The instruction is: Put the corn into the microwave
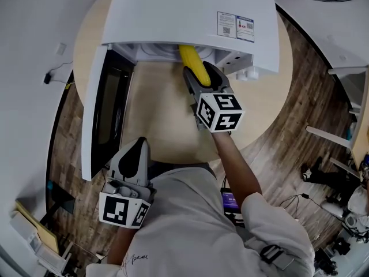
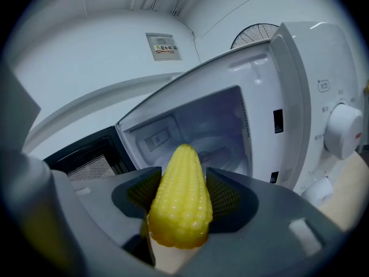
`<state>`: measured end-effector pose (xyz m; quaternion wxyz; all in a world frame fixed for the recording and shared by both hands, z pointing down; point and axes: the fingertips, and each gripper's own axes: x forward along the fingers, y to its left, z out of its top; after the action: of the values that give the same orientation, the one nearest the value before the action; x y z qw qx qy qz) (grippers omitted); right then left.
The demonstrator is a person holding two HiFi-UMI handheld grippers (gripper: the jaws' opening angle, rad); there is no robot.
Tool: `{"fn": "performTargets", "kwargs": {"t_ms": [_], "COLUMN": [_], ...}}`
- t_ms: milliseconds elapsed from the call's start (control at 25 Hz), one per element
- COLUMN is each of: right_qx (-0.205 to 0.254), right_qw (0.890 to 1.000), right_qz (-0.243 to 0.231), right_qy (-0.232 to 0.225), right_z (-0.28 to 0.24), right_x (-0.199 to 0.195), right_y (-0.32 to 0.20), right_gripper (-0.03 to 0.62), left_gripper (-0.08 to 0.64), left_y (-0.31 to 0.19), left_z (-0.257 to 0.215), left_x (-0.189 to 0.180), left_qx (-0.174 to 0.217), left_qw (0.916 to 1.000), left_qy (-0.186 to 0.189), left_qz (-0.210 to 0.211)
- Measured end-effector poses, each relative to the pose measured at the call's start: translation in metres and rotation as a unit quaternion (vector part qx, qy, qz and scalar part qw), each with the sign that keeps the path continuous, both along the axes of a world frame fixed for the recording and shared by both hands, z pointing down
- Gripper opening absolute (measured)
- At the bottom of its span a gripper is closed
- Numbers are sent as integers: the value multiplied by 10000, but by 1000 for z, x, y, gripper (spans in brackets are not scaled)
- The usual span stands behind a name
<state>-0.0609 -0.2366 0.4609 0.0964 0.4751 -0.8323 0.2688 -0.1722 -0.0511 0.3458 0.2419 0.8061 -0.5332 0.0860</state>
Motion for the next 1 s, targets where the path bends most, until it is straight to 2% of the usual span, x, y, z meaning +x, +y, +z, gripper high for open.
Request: {"fn": "performTargets", "kwargs": {"t_ms": [1000], "right_qx": [-5], "right_qw": [9994], "right_qz": [69], "right_qy": [339], "right_z": [30], "right_x": [-18], "right_y": [-51], "right_gripper": [256], "left_gripper": [-12], "left_y": [-10], "left_z": [6], "left_x": [-2], "left_qx": [-125], "left_qw": [9999], "left_qy": [40], "left_qz": [50]}}
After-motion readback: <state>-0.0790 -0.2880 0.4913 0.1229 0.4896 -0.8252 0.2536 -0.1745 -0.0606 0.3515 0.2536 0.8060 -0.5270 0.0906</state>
